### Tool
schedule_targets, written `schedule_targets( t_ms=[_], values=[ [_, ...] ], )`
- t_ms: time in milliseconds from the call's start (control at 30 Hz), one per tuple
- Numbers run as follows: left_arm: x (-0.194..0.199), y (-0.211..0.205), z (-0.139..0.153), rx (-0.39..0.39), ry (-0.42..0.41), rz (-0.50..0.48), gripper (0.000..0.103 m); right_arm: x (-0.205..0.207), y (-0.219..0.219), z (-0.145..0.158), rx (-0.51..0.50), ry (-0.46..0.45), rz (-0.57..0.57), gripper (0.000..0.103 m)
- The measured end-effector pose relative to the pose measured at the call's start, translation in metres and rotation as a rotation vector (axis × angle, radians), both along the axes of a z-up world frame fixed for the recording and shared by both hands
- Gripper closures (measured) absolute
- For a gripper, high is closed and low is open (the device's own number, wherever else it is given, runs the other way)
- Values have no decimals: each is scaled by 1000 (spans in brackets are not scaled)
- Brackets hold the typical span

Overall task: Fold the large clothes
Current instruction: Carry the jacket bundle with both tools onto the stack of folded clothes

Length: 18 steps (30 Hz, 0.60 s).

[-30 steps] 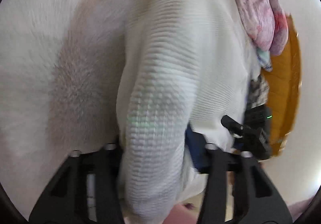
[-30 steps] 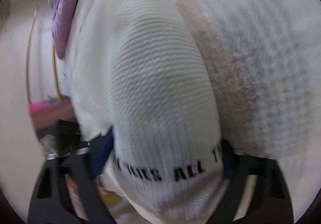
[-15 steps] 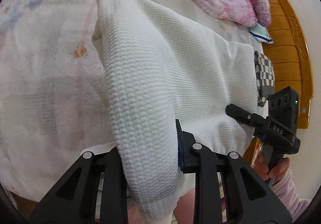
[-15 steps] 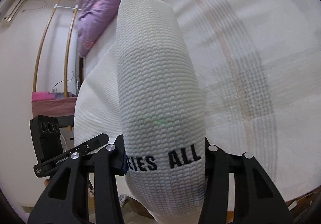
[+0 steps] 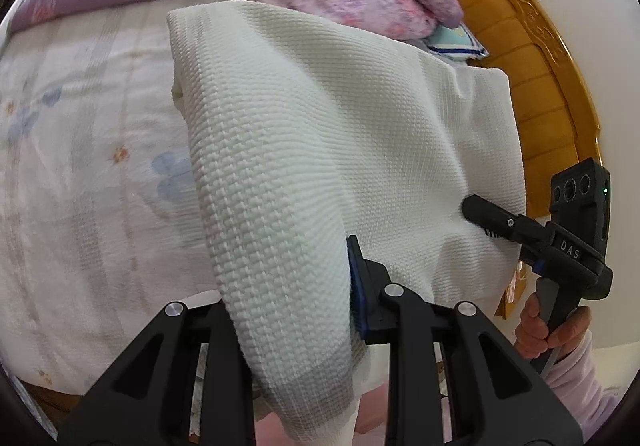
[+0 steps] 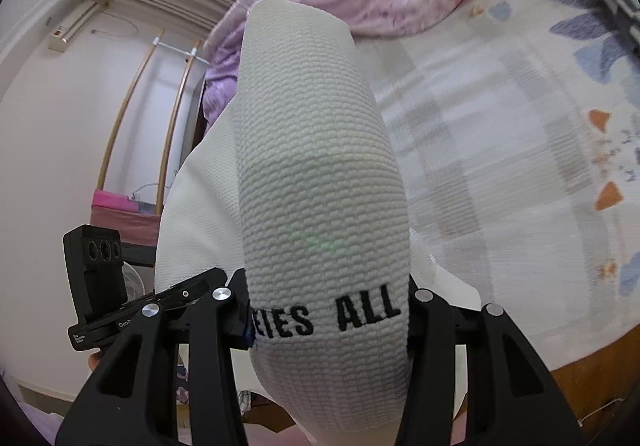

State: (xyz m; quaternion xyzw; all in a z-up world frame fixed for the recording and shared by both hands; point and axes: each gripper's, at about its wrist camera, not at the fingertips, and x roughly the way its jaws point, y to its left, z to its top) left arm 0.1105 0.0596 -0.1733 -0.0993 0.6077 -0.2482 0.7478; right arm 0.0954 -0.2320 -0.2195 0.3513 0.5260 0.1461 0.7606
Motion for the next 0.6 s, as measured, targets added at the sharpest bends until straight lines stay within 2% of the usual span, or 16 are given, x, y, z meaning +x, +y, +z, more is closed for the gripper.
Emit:
schedule_targets(
  t_ms=[167, 367, 500, 600],
  values=[
    [-31, -68, 19, 17, -52, -34, 79, -32, -61, 23, -11, -66, -5, 59],
    [-76, -165, 33, 7, -102, -1, 78, -64, -154, 60, -40, -137, 31, 59],
    [-92, -223, 39, -33, -79, 19, 78, -82, -205, 81, -79, -152, 52, 59],
    [-94, -266, 46, -28, -78, -7, 78, -89, -243, 89, -95, -155, 38, 59]
  ],
)
